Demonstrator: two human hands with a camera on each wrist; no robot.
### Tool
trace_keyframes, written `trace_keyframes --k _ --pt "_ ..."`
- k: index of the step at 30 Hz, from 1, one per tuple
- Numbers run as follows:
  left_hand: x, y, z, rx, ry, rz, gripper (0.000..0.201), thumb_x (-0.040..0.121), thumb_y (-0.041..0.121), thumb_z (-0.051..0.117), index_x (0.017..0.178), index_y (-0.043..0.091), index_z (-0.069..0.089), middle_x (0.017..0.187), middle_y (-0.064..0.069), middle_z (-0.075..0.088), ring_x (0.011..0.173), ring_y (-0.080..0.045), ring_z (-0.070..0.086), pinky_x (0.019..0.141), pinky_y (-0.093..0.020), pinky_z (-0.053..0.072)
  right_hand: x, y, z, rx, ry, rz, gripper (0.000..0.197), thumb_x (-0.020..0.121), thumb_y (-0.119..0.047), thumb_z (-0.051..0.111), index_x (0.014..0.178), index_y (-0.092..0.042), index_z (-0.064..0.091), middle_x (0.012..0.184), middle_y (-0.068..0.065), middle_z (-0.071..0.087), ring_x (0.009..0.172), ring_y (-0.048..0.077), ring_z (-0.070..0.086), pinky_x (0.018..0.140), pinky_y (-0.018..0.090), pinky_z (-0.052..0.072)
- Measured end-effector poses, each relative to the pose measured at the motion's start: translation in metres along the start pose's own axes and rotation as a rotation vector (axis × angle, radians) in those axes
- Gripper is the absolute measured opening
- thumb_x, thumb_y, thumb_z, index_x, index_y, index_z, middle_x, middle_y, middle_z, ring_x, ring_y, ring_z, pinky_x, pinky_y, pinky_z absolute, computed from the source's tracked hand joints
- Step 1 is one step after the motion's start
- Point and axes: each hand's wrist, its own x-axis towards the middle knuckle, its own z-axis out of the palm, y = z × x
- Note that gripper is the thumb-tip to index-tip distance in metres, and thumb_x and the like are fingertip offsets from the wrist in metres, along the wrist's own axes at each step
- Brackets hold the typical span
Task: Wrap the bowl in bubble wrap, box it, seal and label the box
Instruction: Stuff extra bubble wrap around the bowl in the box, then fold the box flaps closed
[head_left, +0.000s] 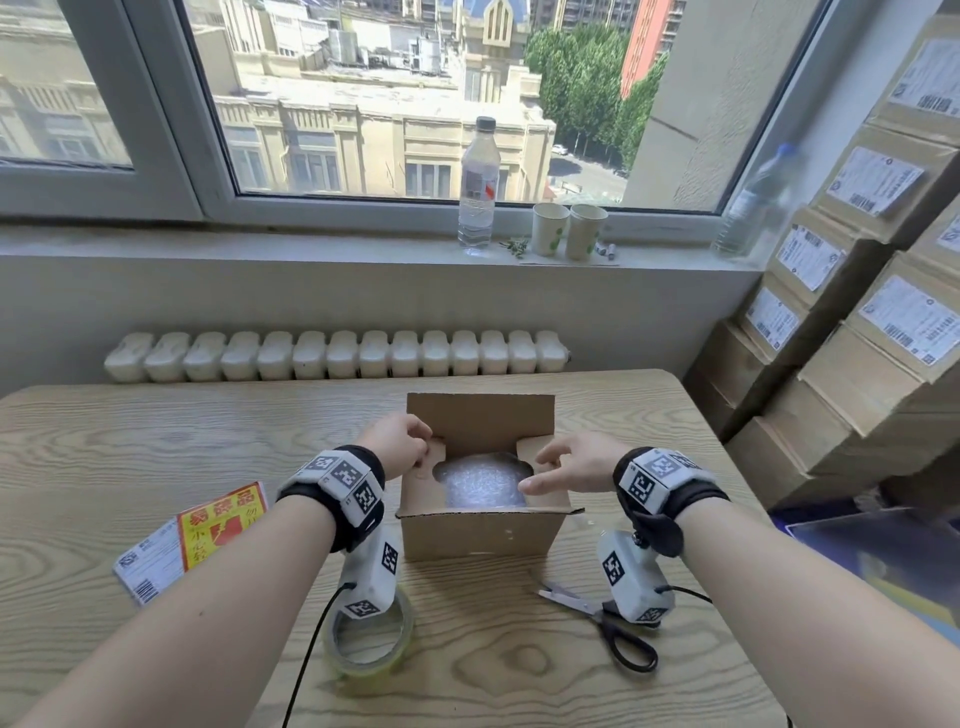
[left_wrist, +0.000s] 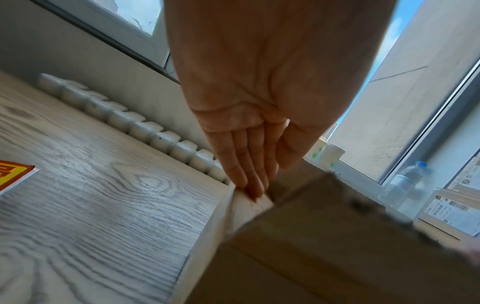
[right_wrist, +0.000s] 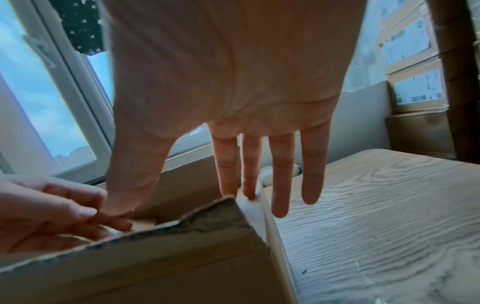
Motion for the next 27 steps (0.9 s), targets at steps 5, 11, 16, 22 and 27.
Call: trace_keyframes --k 5,11,16,22,27 --pt "-0.001 -0.005 0.001 0.017 0.011 0.03 0.026 0.091 0.012 0.049 0.114 0.013 0.062 0.1 -0.007 0.071 0.095 -0.02 0.067 0.091 -0.036 0.052 -0.004 -0.006 0.001 -0.122 -0.122 -0.02 0.093 0.065 -0.068 0.07 0.142 -0.026 0.04 0.148 -0.006 0.039 0.134 0.016 0.039 0.109 0.034 0.034" --pt "-0.006 -0.001 -0.001 0.131 -0.002 0.091 0.025 0.095 0.032 0.05 0.111 0.017 0.063 0.098 0.0 0.067 0.09 -0.015 0.061 0.084 -0.028 0.048 -0.01 -0.007 0.002 -0.088 -0.101 -0.015 0.087 0.068 -0.059 0.074 0.141 -0.028 0.041 0.145 -0.005 0.042 0.131 0.015 0.041 0.106 0.032 0.036" --pt "-0.007 0.001 -0.001 0.208 -0.03 0.116 0.037 0.096 0.049 0.04 0.09 0.019 0.062 0.078 0.005 0.064 0.074 -0.012 0.057 0.072 -0.027 0.045 -0.01 -0.008 -0.001 -0.01 0.034 0.003 0.062 0.074 -0.048 0.073 0.129 -0.024 0.056 0.128 -0.002 0.059 0.115 0.014 0.056 0.098 0.029 0.045" --pt "-0.017 0.008 -0.004 0.333 -0.064 0.136 0.031 0.096 0.044 0.045 0.11 0.022 0.063 0.109 0.004 0.063 0.099 -0.014 0.057 0.079 -0.025 0.041 -0.005 -0.009 0.004 -0.167 0.234 0.045 0.058 0.078 -0.048 0.068 0.129 -0.023 0.054 0.131 -0.002 0.055 0.121 0.017 0.05 0.099 0.033 0.043" --pt "-0.012 0.003 -0.005 0.409 0.076 0.252 0.068 0.079 0.033 0.071 0.139 0.028 0.039 0.137 0.004 0.04 0.125 -0.015 0.041 0.1 -0.029 0.039 0.004 -0.012 0.011 -0.219 0.338 0.016 0.085 0.078 -0.041 0.071 0.148 -0.03 0.024 0.151 -0.001 0.03 0.137 0.02 0.033 0.107 0.036 0.034"
